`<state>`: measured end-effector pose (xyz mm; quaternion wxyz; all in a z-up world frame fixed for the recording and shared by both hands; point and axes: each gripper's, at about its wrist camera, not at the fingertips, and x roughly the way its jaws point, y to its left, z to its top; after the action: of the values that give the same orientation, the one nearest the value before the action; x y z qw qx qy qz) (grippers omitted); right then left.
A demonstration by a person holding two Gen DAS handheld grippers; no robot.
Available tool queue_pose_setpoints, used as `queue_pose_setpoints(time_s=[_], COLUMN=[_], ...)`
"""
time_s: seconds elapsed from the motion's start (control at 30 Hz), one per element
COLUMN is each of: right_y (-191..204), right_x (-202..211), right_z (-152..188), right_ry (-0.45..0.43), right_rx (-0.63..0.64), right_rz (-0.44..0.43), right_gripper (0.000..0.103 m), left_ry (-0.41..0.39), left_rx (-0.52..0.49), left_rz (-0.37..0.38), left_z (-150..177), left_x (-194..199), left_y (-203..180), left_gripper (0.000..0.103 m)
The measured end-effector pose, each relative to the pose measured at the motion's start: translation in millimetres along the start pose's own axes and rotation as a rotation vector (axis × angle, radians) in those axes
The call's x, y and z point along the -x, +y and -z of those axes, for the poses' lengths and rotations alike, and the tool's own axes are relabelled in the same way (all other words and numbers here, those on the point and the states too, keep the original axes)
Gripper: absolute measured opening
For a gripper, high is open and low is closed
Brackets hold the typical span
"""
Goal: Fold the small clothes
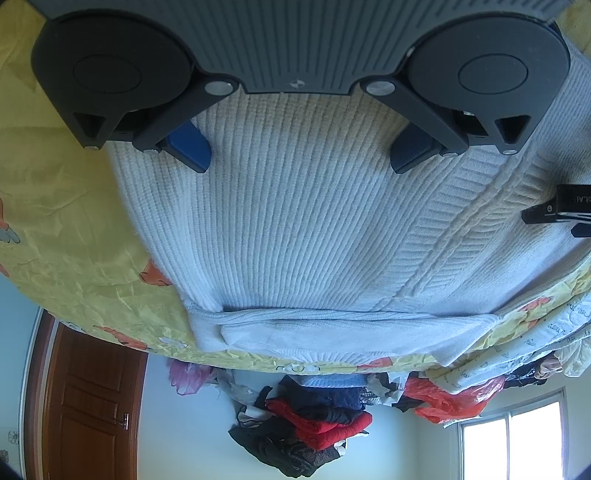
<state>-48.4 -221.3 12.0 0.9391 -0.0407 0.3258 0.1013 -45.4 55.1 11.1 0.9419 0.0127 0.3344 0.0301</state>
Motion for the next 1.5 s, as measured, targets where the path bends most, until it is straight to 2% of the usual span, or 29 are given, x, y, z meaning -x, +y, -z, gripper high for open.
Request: queue_pose_setpoints(time_s=[1.2,1.5], right_y=[-2.3,-2.5], right_x=[29.3,29.0], right_z=[21.9,21.7], right_ry=[0.006,0.006], right_rx=[0.014,0.014], right_rz=[-0.016,-0.016], right_gripper=[0.101,0.101], left_ry=[0.013,0.006], left_rx=[-0.02,-0.027], left_rz=[-0.01,0.015], left_z=[9.6,22.1], left_x=[10.9,24.3], left_y=[0.3,3.9], left_gripper=[0.103,0.103])
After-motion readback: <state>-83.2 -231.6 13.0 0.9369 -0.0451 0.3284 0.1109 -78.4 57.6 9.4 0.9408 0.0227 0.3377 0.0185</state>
